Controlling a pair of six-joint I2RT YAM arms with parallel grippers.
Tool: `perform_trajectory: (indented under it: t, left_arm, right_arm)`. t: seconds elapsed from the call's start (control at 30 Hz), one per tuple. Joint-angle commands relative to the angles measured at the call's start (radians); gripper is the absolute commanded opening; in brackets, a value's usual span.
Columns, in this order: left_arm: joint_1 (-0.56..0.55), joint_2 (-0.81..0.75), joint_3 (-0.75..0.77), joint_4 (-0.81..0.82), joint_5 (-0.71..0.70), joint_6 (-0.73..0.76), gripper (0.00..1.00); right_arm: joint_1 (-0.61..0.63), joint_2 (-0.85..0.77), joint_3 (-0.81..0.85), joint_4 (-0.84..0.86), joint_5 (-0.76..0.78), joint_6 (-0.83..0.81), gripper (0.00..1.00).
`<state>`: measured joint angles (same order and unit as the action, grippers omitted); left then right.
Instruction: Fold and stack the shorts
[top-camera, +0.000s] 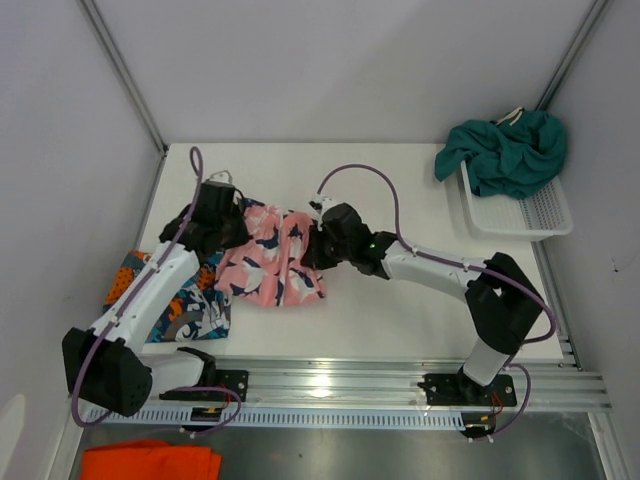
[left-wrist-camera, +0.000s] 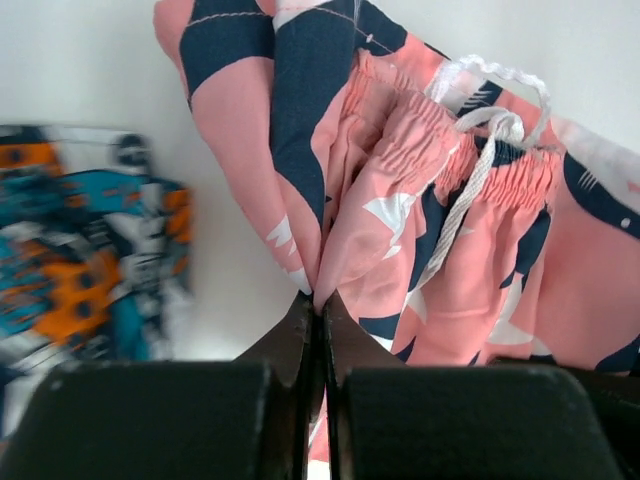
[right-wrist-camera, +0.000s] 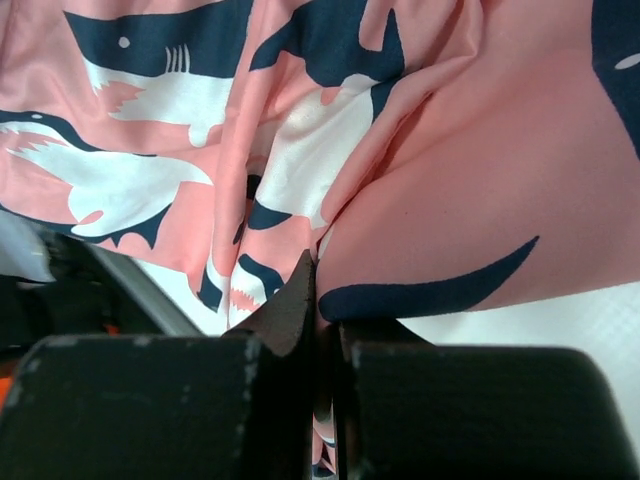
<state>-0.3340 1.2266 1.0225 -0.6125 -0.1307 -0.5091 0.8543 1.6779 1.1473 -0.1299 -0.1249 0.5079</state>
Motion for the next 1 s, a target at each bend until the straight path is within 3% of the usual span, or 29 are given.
perform_trajectory:
  t: [0.0,0.23,0.37,0.57,0.7,0.97]
  left_arm:
    - [0.088,-0.077,0.1,-0.226,-0.078,0.043,0.0]
    - [0.26,-0.222,0.122,-0.374,-0.127,0.063,0.0]
    - [0.471,-0.254,0.133,-0.401,-0.116,0.118,0.0]
    - [0.662,-0.294,0.175,-0.409,-0.122,0.165,0.0]
    - [0.746,-0.271,0.174,-0.406,-0.133,0.199,0.0]
    - [0.8,-0.168,0.136,-0.336,-0.15,0.172,0.0]
  right_arm:
    - [0.058,0.065,0.098,0.117,-0.033,0.055,0.0]
    - [0.135,0.232,0.206,0.361,-0.145,0.153,0.0]
    - [0.196,0.31,0.272,0.453,-0.147,0.178,0.0]
    - [0.256,0.456,0.426,0.571,-0.154,0.262,0.0]
    - [0.302,0.563,0.506,0.637,-0.125,0.327,0.0]
    - [0.371,0.621,0.522,0.701,0.076,0.313,0.0]
